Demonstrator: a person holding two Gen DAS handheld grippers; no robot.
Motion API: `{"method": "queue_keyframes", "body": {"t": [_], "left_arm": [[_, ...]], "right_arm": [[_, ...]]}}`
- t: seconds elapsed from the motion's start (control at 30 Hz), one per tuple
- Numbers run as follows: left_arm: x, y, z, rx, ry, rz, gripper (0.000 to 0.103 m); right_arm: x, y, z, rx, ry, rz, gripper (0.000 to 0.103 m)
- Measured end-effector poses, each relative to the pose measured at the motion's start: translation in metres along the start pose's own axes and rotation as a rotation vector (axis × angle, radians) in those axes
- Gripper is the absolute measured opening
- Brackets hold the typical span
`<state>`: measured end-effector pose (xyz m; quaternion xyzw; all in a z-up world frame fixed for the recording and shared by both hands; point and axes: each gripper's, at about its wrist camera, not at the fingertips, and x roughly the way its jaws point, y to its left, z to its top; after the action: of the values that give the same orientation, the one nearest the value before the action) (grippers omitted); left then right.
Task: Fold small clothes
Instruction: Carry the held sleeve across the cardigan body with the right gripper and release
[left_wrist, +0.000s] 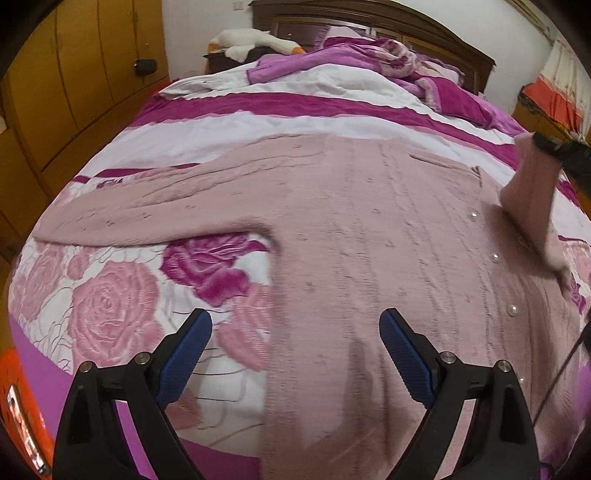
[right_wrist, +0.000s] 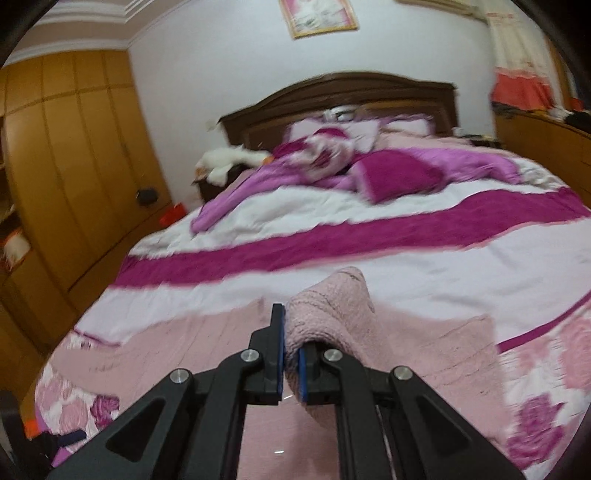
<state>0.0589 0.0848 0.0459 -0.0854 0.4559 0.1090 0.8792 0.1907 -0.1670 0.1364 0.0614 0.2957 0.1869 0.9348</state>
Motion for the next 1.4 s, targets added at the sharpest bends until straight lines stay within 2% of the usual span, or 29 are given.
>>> {"method": "queue_keyframes", "body": {"t": [0.27, 0.37, 0.43, 0.47, 0.63, 0.8, 0.93, 1.03, 1.2, 1.3, 1.4], "left_arm": [[0.005, 0.022, 0.0, -0.02, -0.001, 0.016, 0.073], [0.007, 0.027, 0.002, -0.032, 0.001, 0.011, 0.073], [0.007, 0.026, 0.004, -0.028, 0.0, 0.008, 0.073], [0.007, 0.025, 0.005, -0.024, -0.003, 0.007, 0.072], [0.0, 0.014, 0.016, 0.012, -0.027, -0.008, 0.072], [-0.01, -0.01, 0.035, 0.067, -0.06, -0.036, 0.072], [-0.015, -0.042, 0.048, 0.126, -0.085, -0.074, 0.072], [-0.014, -0.07, 0.055, 0.172, -0.093, -0.11, 0.072], [-0.001, -0.122, 0.063, 0.244, -0.096, -0.19, 0.072], [0.011, -0.152, 0.066, 0.275, -0.083, -0.238, 0.072], [0.027, -0.181, 0.067, 0.307, -0.07, -0.271, 0.072]], "right_arm": [[0.078, 0.052, -0.059, -0.065, 0.166, 0.072, 0.006], [0.101, 0.061, -0.076, -0.065, 0.244, 0.089, 0.014], [0.113, 0.06, -0.084, -0.04, 0.308, 0.09, 0.027], [0.116, 0.06, -0.088, -0.034, 0.326, 0.099, 0.03], [0.091, 0.059, -0.087, -0.045, 0.316, 0.153, 0.046], [0.044, 0.04, -0.075, -0.022, 0.288, 0.17, 0.049], [0.013, 0.005, -0.063, 0.035, 0.258, 0.09, 0.053], [0.0, -0.029, -0.058, 0.092, 0.238, -0.004, 0.056], [-0.01, -0.078, -0.059, 0.118, 0.204, -0.179, 0.057], [-0.007, -0.102, -0.065, 0.163, 0.197, -0.232, 0.057], [-0.003, -0.121, -0.076, 0.214, 0.185, -0.24, 0.057]]}}
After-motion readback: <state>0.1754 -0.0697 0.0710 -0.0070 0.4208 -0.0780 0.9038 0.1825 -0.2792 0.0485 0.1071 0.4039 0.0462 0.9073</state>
